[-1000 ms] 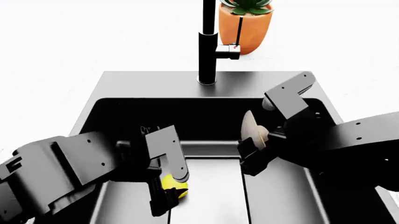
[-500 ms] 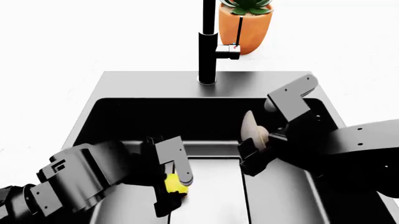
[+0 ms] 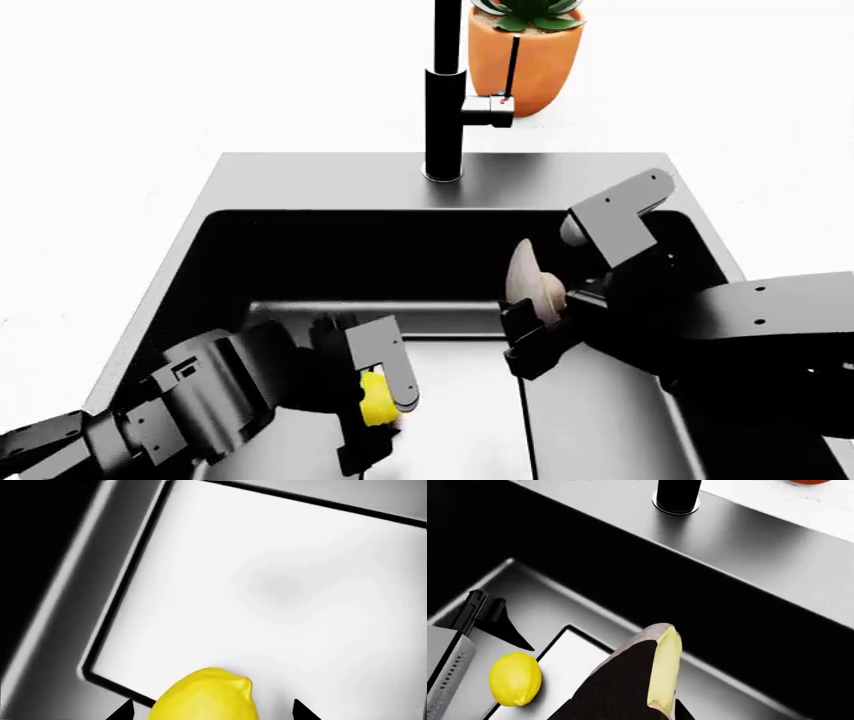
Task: Pick up the fruits and vegetables and place them in the sink. Turn on the sink faucet to wash them. Then turn the sink off and put them in the tray.
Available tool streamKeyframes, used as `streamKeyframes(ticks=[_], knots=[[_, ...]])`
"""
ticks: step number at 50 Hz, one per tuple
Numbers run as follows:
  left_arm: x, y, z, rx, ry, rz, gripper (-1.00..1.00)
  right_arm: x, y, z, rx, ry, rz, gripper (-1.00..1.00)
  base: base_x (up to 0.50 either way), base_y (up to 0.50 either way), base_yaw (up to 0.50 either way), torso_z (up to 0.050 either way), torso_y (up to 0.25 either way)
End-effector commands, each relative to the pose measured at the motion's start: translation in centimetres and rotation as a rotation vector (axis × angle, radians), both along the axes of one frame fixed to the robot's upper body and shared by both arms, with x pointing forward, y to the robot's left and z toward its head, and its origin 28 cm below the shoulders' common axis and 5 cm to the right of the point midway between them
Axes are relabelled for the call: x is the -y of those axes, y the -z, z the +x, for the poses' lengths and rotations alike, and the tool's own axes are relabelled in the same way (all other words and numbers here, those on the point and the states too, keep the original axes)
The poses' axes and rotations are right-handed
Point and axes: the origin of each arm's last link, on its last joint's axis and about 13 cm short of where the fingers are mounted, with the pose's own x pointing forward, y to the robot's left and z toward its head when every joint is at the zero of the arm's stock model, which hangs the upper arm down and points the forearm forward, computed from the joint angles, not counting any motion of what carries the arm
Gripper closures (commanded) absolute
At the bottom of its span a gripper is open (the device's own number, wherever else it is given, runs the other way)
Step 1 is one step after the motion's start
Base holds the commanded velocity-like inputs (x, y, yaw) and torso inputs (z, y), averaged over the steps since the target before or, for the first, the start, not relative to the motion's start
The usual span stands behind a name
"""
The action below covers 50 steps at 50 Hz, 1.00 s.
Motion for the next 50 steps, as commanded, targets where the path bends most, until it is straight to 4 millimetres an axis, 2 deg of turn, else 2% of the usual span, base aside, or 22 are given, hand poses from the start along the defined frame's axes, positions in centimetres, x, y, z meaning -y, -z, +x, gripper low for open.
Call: streamKeyframes(ticks=[1, 9, 18, 19, 24, 32, 35, 39, 50], knots=[[0.1, 1.7, 0.0, -0.034, -0.009, 0.015, -1.0, 0.0, 0.2, 0.2, 0.018, -0.009, 0.003, 1.0, 0.0, 0.0, 0.0, 0.0, 0.0], [-0.6, 2.7, 0.9, -0.025, -0.047, 0.039, -1.0, -0.1, 0.2, 0.2, 0.019, -0.009, 0.014, 1.0, 0.0, 0.0, 0.0, 0.0, 0.0], [-1.0, 4.1, 0.9, -0.01, -0.039, 0.108, -1.0, -0.1, 0.4, 0.1, 0.019, -0.006, 0.023, 1.0, 0.0, 0.0, 0.0, 0.0, 0.0], [-1.0, 4.2, 0.9, 0.004, -0.031, 0.116, 1.0, -0.1, 0.4, 0.1, 0.019, -0.006, 0.024, 1.0, 0.0, 0.0, 0.0, 0.0, 0.0], [-1.1, 4.7, 1.0, 0.149, 0.047, 0.146, 1.0, -0.1, 0.5, 0.1, 0.021, -0.008, 0.028, 1.0, 0.0, 0.0, 0.0, 0.0, 0.0], [-1.0, 4.7, 0.8, 0.21, 0.123, 0.154, 1.0, -0.1, 0.4, 0.0, 0.028, -0.003, 0.032, 1.0, 0.0, 0.0, 0.0, 0.0, -0.006], [-0.7, 3.5, 0.6, 0.256, 0.133, 0.115, 1.0, -0.1, 0.0, 0.0, 0.065, -0.002, 0.018, 1.0, 0.0, 0.0, 0.0, 0.0, -0.007], [-0.3, 0.7, -0.3, 0.33, 0.159, 0.034, 1.0, 0.0, -0.5, -0.2, 0.117, 0.016, -0.015, 1.0, 0.0, 0.0, 0.0, 0.0, 0.0], [-1.0, -5.4, -1.8, 0.472, 0.138, -0.103, 1.0, 0.2, -1.7, -0.4, 0.211, 0.058, -0.031, 1.0, 0.0, 0.0, 0.0, 0.0, 0.015]])
